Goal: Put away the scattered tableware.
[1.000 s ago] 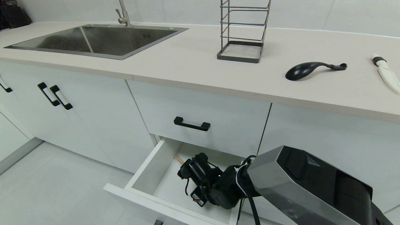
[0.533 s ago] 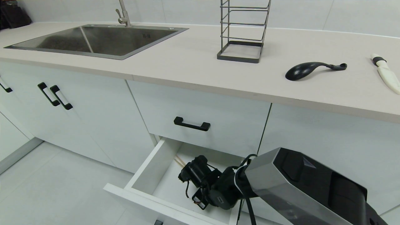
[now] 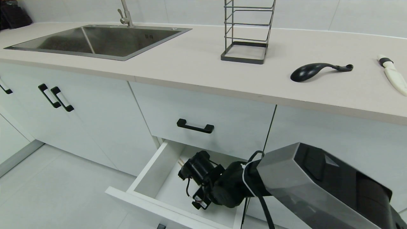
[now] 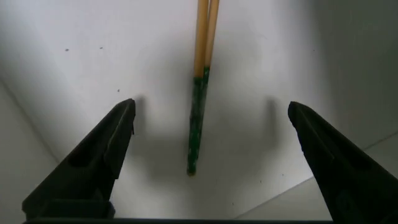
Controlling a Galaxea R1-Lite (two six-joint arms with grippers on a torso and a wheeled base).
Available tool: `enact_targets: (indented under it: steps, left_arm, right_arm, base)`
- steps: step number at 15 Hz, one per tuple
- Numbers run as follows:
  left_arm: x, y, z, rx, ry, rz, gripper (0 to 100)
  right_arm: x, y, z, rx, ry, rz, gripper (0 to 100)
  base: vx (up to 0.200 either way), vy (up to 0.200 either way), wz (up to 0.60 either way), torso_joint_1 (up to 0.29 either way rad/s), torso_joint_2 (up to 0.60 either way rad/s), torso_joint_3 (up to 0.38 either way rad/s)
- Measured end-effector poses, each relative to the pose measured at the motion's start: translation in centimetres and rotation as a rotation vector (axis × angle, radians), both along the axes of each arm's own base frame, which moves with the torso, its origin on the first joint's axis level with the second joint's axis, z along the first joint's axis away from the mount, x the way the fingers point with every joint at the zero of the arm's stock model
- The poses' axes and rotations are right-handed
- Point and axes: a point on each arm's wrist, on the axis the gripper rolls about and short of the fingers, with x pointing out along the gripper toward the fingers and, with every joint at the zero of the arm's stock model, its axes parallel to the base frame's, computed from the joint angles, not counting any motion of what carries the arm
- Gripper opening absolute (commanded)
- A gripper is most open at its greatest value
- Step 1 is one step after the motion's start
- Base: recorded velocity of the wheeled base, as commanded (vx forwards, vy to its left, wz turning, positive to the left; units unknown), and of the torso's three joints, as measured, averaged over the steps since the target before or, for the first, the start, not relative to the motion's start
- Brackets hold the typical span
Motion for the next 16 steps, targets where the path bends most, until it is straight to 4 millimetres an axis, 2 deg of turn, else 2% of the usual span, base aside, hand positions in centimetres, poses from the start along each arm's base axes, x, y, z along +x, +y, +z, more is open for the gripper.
enact_targets:
  steps: [3,6,13,16]
  left_arm:
    - [0.0,0.0,0.0,0.000,0.000,-0.001,100]
    - [0.0,0.0,0.0,0.000,0.000,0.000,100]
    - [0.0,0.0,0.0,0.000,0.000,0.000,100]
    - [0.0,0.0,0.0,0.000,0.000,0.000,100]
  right_arm:
    - [-2.0,0.4,4.5,0.056,-0.034,0.039,100]
    - [-3.5,-0.2,7.3,0.074,-0.031,0.067,100]
    - [-7.8,-2.9,9.7,0.141,-0.008,0.168,100]
    - [-9.3,-4.8,9.5,0.211,-0.017,0.208,100]
  base:
    - [0.000,0.000,0.00,0.000,0.00,0.000]
    - [0.000,0.000,0.00,0.000,0.00,0.000]
    - [0.000,0.000,0.00,0.000,0.00,0.000]
    - [0.000,0.000,0.00,0.000,0.00,0.000]
